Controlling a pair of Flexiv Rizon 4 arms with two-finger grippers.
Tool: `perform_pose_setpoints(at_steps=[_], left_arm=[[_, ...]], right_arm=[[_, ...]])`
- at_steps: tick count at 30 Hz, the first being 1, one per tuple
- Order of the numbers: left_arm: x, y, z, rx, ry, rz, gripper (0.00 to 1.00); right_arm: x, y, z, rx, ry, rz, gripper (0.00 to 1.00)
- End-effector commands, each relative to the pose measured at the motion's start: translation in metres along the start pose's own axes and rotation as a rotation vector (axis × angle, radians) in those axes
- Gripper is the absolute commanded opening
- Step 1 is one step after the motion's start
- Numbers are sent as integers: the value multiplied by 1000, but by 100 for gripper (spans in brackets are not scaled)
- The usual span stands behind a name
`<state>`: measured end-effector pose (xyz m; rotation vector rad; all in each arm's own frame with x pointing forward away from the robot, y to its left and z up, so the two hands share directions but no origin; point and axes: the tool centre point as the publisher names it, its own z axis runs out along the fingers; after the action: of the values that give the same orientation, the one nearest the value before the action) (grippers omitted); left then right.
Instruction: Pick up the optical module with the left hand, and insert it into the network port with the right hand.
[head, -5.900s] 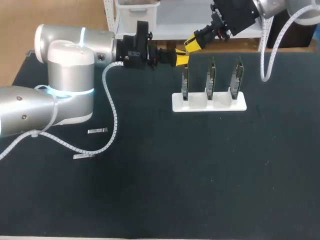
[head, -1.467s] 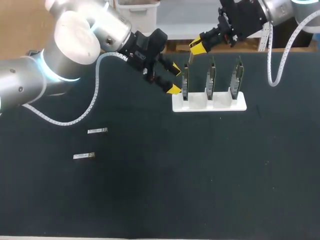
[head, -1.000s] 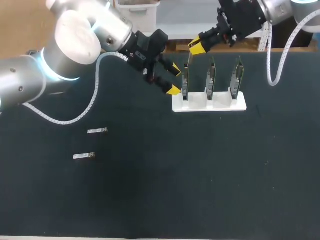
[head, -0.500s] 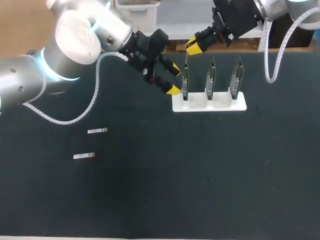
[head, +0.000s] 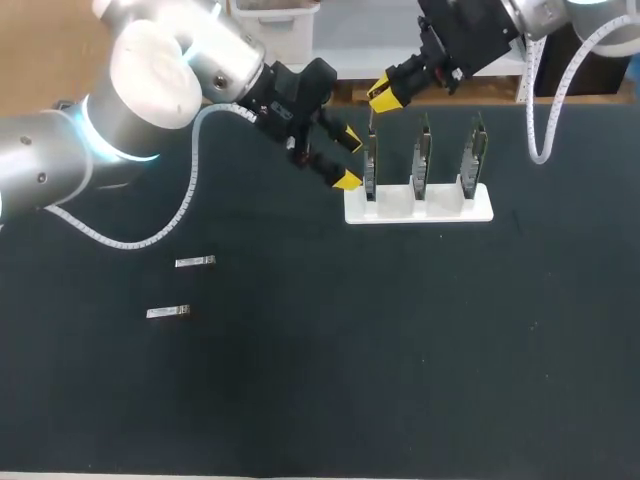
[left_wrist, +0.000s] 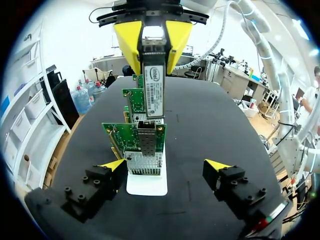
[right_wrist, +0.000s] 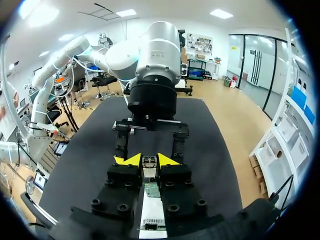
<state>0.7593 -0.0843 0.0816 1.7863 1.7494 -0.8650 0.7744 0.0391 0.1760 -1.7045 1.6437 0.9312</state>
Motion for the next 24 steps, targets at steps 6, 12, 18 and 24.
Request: perform_pose_setpoints(at_steps=[6, 12, 18, 24], left_arm=[[-1, 1, 0, 3, 6, -3, 100], [-1, 1, 0, 3, 6, -3, 100], [-1, 1, 0, 3, 6, -3, 100], [-1, 1, 0, 3, 6, -3, 100]], right_arm=[[0, 1, 2, 4, 13, 4, 0], [1, -1, 3, 6, 20, 7, 0], [2, -3, 3, 3, 29, 18, 0], [4, -5, 4, 3, 29, 27, 0]])
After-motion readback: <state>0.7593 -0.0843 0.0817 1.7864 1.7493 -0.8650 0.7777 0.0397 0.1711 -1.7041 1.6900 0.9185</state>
